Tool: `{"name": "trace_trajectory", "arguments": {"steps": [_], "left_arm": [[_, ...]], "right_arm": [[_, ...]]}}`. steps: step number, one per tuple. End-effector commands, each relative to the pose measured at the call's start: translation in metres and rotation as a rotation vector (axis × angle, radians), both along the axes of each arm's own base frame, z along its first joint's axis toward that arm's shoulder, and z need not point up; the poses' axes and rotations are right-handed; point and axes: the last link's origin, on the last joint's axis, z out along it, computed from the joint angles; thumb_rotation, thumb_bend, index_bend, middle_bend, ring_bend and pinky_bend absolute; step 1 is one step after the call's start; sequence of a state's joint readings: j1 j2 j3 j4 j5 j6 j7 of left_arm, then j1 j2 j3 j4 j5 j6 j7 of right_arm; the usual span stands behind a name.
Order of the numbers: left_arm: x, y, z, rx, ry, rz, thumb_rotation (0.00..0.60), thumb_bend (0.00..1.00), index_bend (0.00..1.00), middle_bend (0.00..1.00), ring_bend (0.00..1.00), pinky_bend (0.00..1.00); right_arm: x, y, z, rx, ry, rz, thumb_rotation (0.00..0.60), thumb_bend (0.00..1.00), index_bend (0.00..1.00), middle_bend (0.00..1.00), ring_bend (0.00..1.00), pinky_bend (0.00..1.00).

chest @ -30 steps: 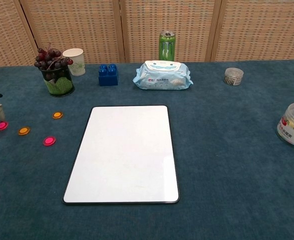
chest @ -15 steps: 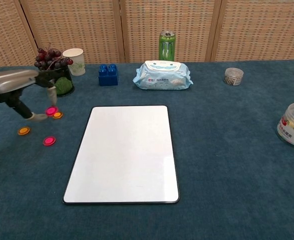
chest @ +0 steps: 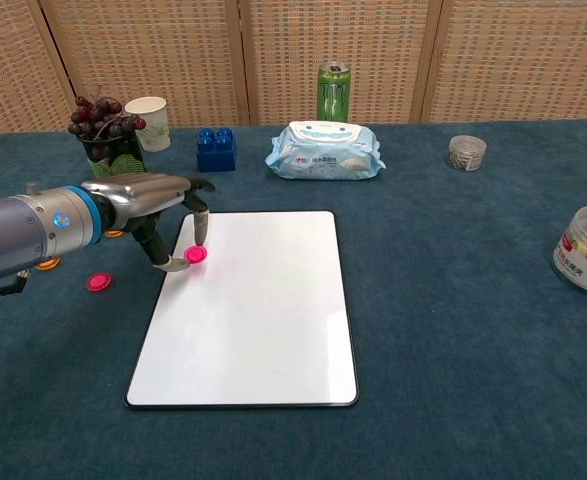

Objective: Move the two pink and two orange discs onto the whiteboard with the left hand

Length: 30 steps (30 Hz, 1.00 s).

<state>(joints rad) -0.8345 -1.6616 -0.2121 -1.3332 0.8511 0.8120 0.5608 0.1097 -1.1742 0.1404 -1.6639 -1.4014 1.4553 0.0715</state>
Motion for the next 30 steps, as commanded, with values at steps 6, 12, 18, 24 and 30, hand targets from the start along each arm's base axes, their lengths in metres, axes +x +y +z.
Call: {"name": "trace_trajectory", "arguments": {"steps": [6,12,18,24,30], "left_arm": [[0.001,-0.002,0.001,0.010,-0.006,0.001,0.600,0.23,0.01,0.00,0.00,0.00],[-0.005,-0.010,0.015,0.013,-0.019,-0.008,0.600,0.24,0.00,0.00,0.00,0.00],[-0.038,-0.030,0.044,0.051,-0.021,-0.004,0.600,0.26,0.17,0.00,0.00,0.00],[-0.075,-0.044,0.056,0.067,-0.033,0.052,0.600,0.31,0.29,0.00,0.00,0.00],[-0.093,-0.048,0.055,0.070,-0.039,0.072,0.600,0.32,0.30,0.00,0.00,0.00]], "right_arm": [[0.000,0.000,0.000,0.006,-0.003,0.000,0.600,0.23,0.00,0.00,0.00,0.00],[0.000,0.000,0.000,0.004,-0.001,0.000,0.600,0.23,0.00,0.00,0.00,0.00],[0.000,0.000,0.000,0.007,0.002,0.000,0.600,0.23,0.00,0.00,0.00,0.00],[0.000,0.000,0.000,0.011,0.006,0.002,0.600,0.23,0.00,0.00,0.00,0.00],[0.001,0.001,0.000,0.006,0.006,0.000,0.600,0.23,0.00,0.00,0.00,0.00]]}}
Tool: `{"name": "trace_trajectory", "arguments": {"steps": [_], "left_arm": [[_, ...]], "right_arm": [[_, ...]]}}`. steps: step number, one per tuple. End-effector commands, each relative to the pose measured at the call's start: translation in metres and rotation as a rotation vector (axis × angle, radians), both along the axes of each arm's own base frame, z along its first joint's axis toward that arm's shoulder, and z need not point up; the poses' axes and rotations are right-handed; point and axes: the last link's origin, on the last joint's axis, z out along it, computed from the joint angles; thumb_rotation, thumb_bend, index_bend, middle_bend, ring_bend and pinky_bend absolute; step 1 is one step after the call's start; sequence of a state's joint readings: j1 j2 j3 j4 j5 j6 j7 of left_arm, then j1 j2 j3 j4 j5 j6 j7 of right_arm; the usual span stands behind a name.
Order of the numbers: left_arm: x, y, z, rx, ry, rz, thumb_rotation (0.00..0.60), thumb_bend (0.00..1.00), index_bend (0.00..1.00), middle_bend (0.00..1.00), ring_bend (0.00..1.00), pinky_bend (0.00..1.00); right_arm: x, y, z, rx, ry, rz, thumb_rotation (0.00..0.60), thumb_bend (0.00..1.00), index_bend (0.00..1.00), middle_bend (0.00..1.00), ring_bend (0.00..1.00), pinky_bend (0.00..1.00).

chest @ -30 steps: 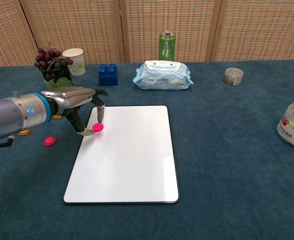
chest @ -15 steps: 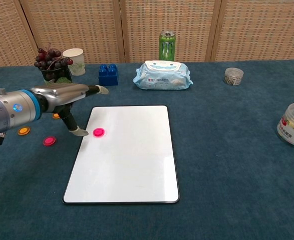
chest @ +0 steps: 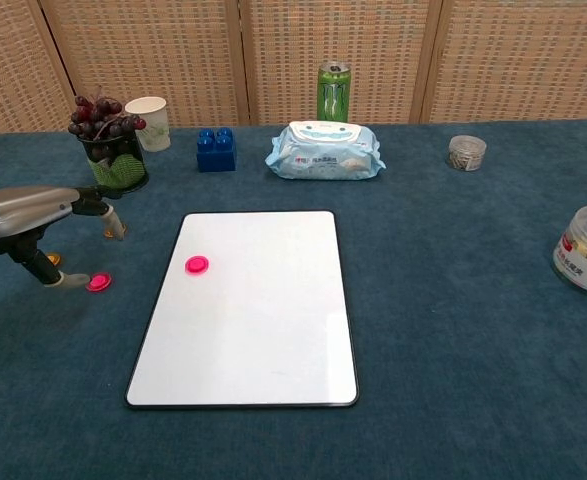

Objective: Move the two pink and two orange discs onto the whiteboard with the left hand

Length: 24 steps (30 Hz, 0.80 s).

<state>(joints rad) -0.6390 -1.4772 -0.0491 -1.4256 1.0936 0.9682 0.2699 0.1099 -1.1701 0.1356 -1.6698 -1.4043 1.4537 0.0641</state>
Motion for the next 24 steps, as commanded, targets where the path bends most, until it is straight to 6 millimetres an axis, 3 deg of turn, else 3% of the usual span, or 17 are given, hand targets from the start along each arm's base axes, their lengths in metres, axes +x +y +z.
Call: {"name": "trace_trajectory", "arguments": {"steps": [1,24], "left_arm": [[-0.012,-0.002,-0.001,0.010,0.006,0.008,0.600,0.32,0.30,0.00,0.00,0.00],[-0.026,0.006,-0.020,-0.004,0.014,0.050,0.600,0.34,0.35,0.00,0.00,0.00]], "right_arm": [[0.000,0.000,0.000,-0.001,-0.001,-0.001,0.600,0.23,0.00,0.00,0.00,0.00],[-0.001,0.000,0.000,0.004,-0.006,-0.004,0.600,0.23,0.00,0.00,0.00,0.00]]}}
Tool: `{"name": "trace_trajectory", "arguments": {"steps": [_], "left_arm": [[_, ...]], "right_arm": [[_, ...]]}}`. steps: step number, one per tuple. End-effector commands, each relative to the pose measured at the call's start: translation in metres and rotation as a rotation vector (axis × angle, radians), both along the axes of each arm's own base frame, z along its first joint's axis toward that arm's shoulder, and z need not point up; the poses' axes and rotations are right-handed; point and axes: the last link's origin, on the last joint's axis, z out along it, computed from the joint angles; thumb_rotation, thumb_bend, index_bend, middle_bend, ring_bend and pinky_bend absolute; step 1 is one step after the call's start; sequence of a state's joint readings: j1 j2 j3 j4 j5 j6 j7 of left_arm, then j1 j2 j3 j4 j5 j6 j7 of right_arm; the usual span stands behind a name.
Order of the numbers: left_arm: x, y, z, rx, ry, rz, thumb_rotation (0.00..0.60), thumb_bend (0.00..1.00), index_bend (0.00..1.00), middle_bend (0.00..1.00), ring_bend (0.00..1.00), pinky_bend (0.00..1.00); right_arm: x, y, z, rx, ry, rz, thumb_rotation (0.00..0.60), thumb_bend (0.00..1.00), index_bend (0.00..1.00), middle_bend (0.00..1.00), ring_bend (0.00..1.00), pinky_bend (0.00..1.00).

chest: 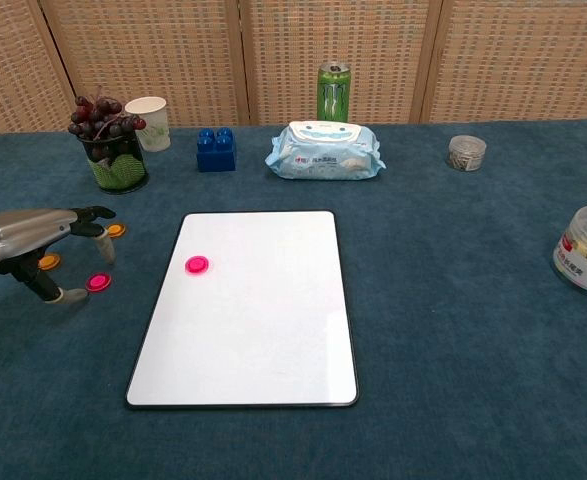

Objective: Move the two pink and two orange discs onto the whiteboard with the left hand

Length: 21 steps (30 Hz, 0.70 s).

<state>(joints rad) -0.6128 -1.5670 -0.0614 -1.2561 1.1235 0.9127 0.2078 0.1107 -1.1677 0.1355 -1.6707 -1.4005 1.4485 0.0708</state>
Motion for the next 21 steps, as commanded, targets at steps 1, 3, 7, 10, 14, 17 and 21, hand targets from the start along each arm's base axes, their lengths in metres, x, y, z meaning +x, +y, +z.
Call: {"name": "trace_trajectory", "arguments": {"steps": [1,3,7,10,14,17,21], "left_arm": [[-0.002,0.001,-0.002,-0.001,0.000,0.007,0.600,0.34,0.35,0.00,0.00,0.00],[-0.002,0.002,-0.003,-0.007,-0.003,0.012,0.600,0.34,0.37,0.00,0.00,0.00],[-0.003,0.002,-0.004,-0.009,0.001,0.014,0.600,0.34,0.44,0.00,0.00,0.00],[-0.003,0.002,-0.004,-0.010,0.005,0.016,0.600,0.34,0.48,0.00,0.00,0.00],[-0.001,0.003,-0.003,-0.004,-0.001,0.013,0.600,0.34,0.51,0.00,0.00,0.00],[0.009,0.004,0.002,0.008,-0.023,-0.012,0.600,0.34,0.51,0.00,0.00,0.00],[0.025,0.003,0.006,0.006,-0.064,-0.041,0.600,0.34,0.51,0.00,0.00,0.00]], "right_arm": [[0.000,0.000,0.000,0.001,-0.001,-0.001,0.600,0.23,0.00,0.00,0.00,0.00],[0.000,0.000,0.000,0.001,-0.001,-0.002,0.600,0.23,0.00,0.00,0.00,0.00],[0.000,0.000,0.000,0.000,-0.001,-0.001,0.600,0.23,0.00,0.00,0.00,0.00],[0.000,0.000,0.000,0.000,-0.002,-0.002,0.600,0.23,0.00,0.00,0.00,0.00],[0.000,0.000,0.000,0.000,-0.003,-0.002,0.600,0.23,0.00,0.00,0.00,0.00],[0.000,0.000,0.000,0.001,-0.005,-0.003,0.600,0.23,0.00,0.00,0.00,0.00],[0.000,0.000,0.000,0.001,-0.007,-0.003,0.600,0.23,0.00,0.00,0.00,0.00]]}}
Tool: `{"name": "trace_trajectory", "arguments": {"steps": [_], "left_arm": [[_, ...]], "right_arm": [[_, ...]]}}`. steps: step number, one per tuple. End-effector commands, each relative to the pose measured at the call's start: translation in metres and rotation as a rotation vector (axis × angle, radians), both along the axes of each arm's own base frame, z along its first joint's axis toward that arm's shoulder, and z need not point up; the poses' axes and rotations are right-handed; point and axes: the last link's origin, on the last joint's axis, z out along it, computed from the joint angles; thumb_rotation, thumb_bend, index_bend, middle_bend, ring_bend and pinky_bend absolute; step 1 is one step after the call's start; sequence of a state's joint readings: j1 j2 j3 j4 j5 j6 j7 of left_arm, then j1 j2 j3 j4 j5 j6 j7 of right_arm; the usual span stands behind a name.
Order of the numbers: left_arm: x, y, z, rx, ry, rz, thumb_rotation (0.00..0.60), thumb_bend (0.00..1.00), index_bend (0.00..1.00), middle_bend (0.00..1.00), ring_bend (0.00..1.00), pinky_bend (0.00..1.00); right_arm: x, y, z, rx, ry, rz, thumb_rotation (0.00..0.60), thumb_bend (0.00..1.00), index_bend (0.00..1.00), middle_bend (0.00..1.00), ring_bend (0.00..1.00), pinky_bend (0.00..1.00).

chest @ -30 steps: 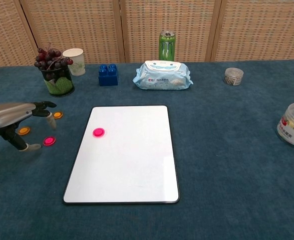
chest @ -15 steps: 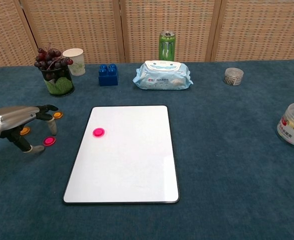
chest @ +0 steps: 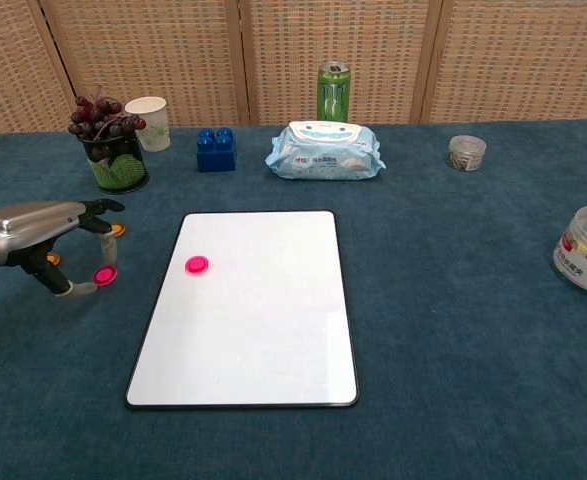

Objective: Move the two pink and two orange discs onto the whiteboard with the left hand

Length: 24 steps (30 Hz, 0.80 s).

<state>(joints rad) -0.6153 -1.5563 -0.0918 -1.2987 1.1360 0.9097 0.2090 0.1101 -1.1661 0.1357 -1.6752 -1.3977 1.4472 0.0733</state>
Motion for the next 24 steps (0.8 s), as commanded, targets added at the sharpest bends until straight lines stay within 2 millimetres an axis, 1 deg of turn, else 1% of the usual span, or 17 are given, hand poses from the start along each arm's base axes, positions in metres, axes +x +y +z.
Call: {"name": "trace_trajectory", "arguments": {"steps": [1,5,9,13,16,24], "left_arm": [[0.016,0.000,0.004,0.003,-0.033,-0.034,0.600,0.34,0.51,0.00,0.00,0.00],[0.034,-0.001,-0.002,-0.012,-0.041,-0.081,0.600,0.34,0.51,0.00,0.00,0.00],[0.046,0.000,-0.017,-0.041,-0.044,-0.092,0.600,0.34,0.51,0.00,0.00,0.00],[0.051,0.001,-0.030,-0.055,-0.042,-0.091,0.600,0.33,0.51,0.00,0.00,0.00],[0.054,0.000,-0.035,-0.067,-0.040,-0.099,0.600,0.33,0.51,0.00,0.00,0.00],[0.061,-0.002,-0.042,-0.070,-0.035,-0.122,0.600,0.33,0.51,0.00,0.00,0.00]], "right_arm": [[0.000,0.000,0.000,0.000,-0.001,-0.001,0.600,0.23,0.00,0.00,0.00,0.00],[0.000,0.000,0.000,0.001,-0.002,0.000,0.600,0.23,0.00,0.00,0.00,0.00],[0.000,0.000,0.000,0.001,-0.004,-0.001,0.600,0.23,0.00,0.00,0.00,0.00],[-0.001,0.000,0.000,0.003,-0.005,-0.002,0.600,0.23,0.00,0.00,0.00,0.00],[-0.001,-0.001,0.000,0.005,-0.007,-0.003,0.600,0.23,0.00,0.00,0.00,0.00],[-0.001,-0.001,0.000,0.007,-0.011,-0.004,0.600,0.23,0.00,0.00,0.00,0.00]]}}
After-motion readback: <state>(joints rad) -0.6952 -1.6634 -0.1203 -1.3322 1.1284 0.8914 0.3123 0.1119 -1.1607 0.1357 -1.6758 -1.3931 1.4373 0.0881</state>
